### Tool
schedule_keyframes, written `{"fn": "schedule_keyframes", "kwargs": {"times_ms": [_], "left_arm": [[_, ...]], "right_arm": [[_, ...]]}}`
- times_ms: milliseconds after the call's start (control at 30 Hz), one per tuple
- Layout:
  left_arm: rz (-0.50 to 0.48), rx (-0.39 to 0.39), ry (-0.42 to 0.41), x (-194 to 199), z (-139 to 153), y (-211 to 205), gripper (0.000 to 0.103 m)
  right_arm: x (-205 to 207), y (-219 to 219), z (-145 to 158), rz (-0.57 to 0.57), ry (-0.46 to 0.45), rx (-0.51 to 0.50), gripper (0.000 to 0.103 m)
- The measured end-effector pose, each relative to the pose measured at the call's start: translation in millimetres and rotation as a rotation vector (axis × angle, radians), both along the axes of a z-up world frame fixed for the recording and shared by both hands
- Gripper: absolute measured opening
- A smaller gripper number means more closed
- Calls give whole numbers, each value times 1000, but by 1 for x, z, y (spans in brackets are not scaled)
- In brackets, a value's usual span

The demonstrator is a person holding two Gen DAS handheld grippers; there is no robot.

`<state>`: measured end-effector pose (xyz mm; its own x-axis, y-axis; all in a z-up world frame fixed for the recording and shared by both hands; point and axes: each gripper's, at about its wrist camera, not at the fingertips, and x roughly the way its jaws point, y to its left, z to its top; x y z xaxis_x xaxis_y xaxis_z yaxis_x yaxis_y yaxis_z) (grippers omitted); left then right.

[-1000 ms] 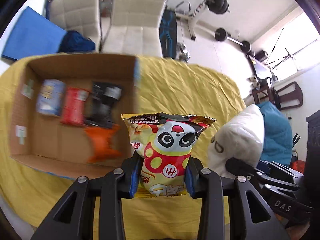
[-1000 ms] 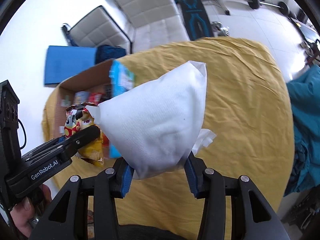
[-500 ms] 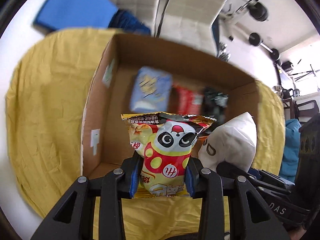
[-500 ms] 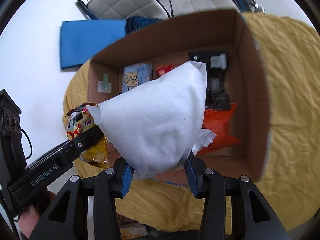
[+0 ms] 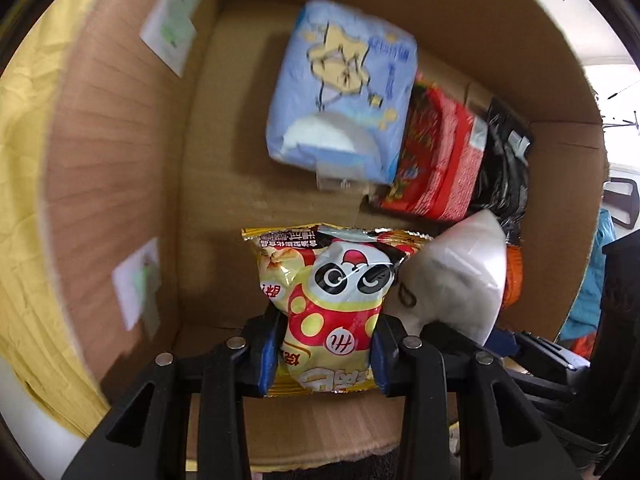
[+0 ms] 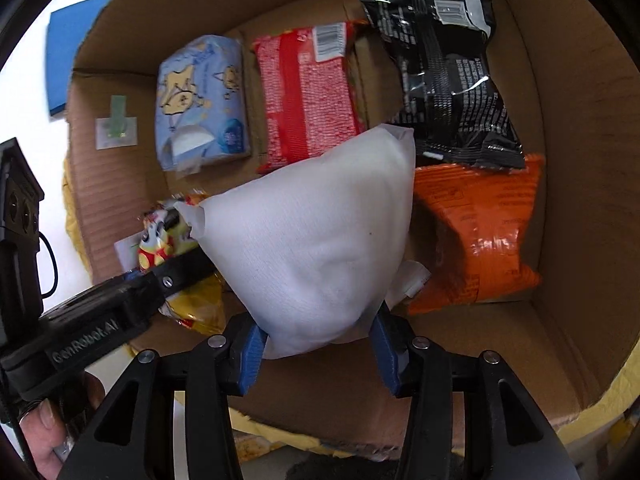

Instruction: Organize soft objects

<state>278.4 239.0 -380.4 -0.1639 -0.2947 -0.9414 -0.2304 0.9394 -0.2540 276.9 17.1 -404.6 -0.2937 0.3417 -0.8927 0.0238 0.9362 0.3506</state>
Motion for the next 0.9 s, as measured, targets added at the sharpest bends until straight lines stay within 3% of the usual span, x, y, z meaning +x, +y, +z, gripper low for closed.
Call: {"fn": "schedule_keyframes", "kwargs": {"times_ms": [200,500,700,900], "left_arm": [[-5,-43,102,1,-31,-6,35],[-32,-41,160,2,-42,-15,51],[-51,14,93,-3,-21,-25,53],[-86,78,-32,-10,26,-50,59]], "right_arm": [[8,12,-10,34,40,-17,58],[22,16,-14,88,87,-22,77],[23,17,14,148,-21,-88,78],[22,13,43,169,-120,-144,78]]}}
